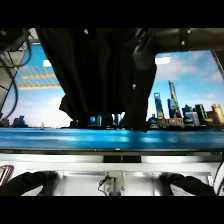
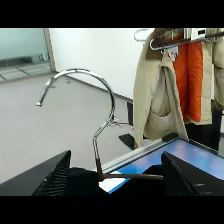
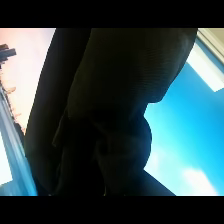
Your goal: Fold the shirts.
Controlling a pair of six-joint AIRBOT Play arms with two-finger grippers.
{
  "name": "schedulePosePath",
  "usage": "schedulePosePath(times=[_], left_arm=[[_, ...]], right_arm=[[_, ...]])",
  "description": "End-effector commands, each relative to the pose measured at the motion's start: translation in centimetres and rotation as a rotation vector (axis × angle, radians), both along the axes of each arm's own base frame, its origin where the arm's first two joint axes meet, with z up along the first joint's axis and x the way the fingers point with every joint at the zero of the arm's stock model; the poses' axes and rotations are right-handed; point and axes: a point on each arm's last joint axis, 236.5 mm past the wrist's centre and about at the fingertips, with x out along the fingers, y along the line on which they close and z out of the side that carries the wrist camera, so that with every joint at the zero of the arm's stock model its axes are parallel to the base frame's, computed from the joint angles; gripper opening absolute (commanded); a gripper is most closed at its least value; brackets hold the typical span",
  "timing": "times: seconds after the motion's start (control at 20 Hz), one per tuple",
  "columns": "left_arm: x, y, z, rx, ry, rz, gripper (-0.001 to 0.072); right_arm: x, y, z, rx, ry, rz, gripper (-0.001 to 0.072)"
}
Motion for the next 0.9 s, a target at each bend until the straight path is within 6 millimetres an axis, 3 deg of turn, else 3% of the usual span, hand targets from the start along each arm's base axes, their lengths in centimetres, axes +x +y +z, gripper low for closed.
schedulePosePath(times=[0.0,0.1,0.25,0.3,0.4,0.5,0.6,0.7,0.85], left_arm=[[-1.4,1.1,2.0,-0.019,-0.054,0.011,0.0668],[-2.0,1.6,2.7,-0.028,-0.068,0.012,0.0665],[-2.8,2.2,3.3,-0.032,-0.076,0.014,0.0664],[-2.8,2.4,3.3,-0.030,-0.073,0.017,0.0663],[-2.5,2.8,2.8,-0.017,-0.058,0.028,0.0662],[-2.0,3.1,2.1,0.000,-0.034,0.039,0.0662],[-1.7,3.3,1.6,0.012,-0.019,0.047,0.0661],[-1.6,3.4,1.7,0.011,-0.019,0.051,0.0661],[-1.6,3.4,1.7,0.011,-0.020,0.051,0.0661]], right_arm=[[2.0,-1.0,0.8,0.030,-0.022,-0.105,0.0061],[4.8,-3.5,1.6,0.065,-0.037,-0.266,0.0061],[8.1,-9.6,4.0,0.167,-0.058,-0.478,0.0061],[8.8,-12.2,4.6,0.187,-0.061,-0.546,0.0060],[9.4,-19.3,5.7,0.205,-0.084,-0.728,0.0060],[8.4,-26.7,7.1,0.210,-0.127,-0.917,0.0061],[6.1,-33.3,8.8,0.236,-0.172,-1.085,0.0060],[3.4,-38.8,10.1,0.255,-0.212,-1.233,0.0061],[-0.1,-45.0,10.6,0.252,-0.242,-1.408,0.0061]])
